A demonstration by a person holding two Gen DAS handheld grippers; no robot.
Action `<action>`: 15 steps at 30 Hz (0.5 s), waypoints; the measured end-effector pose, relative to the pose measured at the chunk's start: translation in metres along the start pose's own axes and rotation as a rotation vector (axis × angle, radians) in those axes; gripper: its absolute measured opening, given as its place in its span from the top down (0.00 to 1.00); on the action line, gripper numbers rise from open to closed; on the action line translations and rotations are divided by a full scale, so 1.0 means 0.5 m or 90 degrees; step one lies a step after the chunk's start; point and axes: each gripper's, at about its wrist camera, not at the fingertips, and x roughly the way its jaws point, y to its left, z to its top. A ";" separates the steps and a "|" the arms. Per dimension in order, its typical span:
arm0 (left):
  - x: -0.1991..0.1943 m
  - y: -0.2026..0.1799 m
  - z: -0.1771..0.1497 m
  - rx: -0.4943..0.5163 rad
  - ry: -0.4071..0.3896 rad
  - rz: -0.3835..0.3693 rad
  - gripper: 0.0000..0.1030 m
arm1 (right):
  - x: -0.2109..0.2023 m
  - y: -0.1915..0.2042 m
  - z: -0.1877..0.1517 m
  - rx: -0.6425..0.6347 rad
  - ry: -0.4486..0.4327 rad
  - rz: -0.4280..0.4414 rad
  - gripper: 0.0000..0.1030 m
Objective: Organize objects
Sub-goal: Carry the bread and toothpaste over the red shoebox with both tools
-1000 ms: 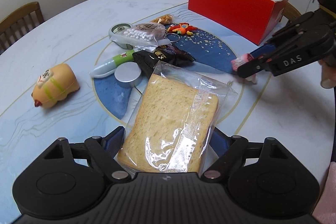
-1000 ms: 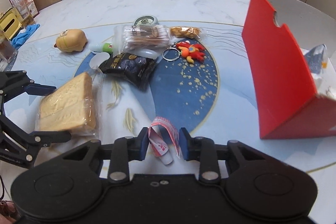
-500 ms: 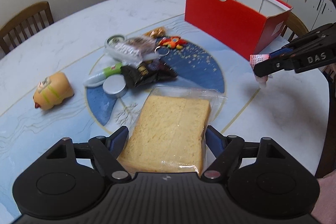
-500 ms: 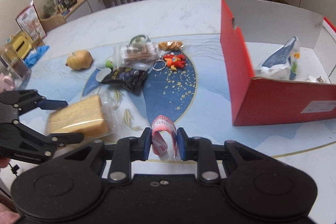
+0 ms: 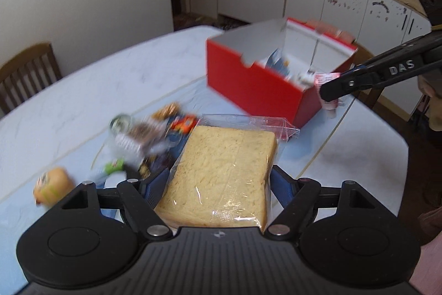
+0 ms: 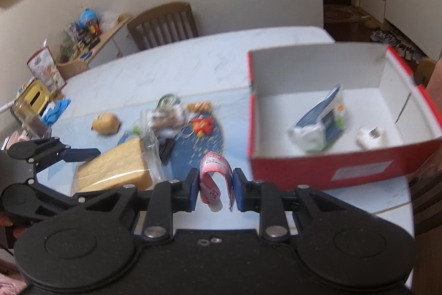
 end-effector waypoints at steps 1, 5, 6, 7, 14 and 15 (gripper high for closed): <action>0.000 -0.010 0.012 0.006 -0.007 -0.001 0.24 | -0.006 -0.010 0.006 -0.002 -0.006 -0.003 0.76; 0.006 -0.043 0.060 0.031 -0.028 -0.004 0.24 | -0.023 -0.049 0.030 -0.002 -0.027 -0.011 0.76; 0.010 -0.050 0.071 0.034 -0.032 -0.005 0.24 | -0.026 -0.061 0.035 0.000 -0.032 -0.013 0.76; 0.013 -0.057 0.083 0.037 -0.036 -0.006 0.24 | -0.029 -0.072 0.039 0.003 -0.036 -0.015 0.76; 0.049 -0.106 0.166 0.051 -0.052 -0.010 0.24 | -0.043 -0.157 0.068 0.016 -0.065 -0.044 0.76; 0.056 -0.115 0.178 0.056 -0.054 -0.009 0.24 | -0.043 -0.171 0.073 0.020 -0.067 -0.049 0.76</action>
